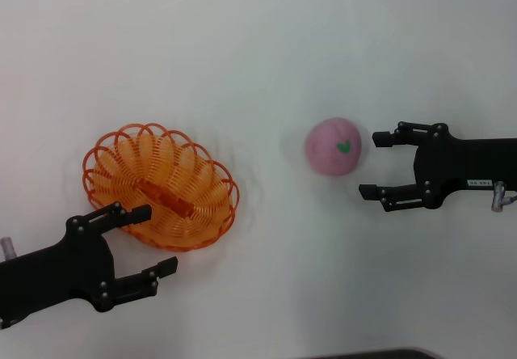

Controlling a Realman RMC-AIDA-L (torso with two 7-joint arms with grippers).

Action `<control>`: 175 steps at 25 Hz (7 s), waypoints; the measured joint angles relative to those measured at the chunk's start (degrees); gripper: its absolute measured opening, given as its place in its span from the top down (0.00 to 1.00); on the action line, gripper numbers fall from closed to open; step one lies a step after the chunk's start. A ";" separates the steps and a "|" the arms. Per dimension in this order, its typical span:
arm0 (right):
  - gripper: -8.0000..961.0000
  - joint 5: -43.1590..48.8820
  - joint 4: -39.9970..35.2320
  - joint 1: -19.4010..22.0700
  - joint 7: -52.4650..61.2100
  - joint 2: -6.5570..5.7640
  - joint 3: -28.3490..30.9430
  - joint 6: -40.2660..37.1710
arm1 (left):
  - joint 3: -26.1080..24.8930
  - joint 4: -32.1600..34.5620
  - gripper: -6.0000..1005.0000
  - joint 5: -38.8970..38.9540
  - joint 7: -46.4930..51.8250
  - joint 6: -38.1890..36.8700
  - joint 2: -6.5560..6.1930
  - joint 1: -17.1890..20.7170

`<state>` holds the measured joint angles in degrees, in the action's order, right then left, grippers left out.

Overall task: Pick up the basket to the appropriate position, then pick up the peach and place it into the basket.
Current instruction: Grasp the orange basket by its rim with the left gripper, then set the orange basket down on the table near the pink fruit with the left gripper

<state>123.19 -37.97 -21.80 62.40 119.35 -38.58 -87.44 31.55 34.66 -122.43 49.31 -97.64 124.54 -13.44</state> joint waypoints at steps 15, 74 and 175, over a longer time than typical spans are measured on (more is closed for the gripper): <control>0.05 -0.05 0.00 0.00 0.07 0.00 0.00 0.00 | 0.00 -0.05 0.20 0.31 0.00 0.41 0.00 -0.10; 0.05 0.13 -0.25 0.00 0.56 0.00 -0.03 1.55 | 22.07 35.30 0.14 -15.24 67.48 13.67 -0.41 -7.99; 0.04 -0.23 -0.62 -0.59 1.32 -0.11 3.01 1.88 | 23.98 35.09 0.93 -14.32 105.78 8.16 0.08 -11.05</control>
<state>122.96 -38.59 -22.39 63.72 119.24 -35.57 -85.57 55.53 69.75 -136.75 155.08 -89.48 124.62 -24.48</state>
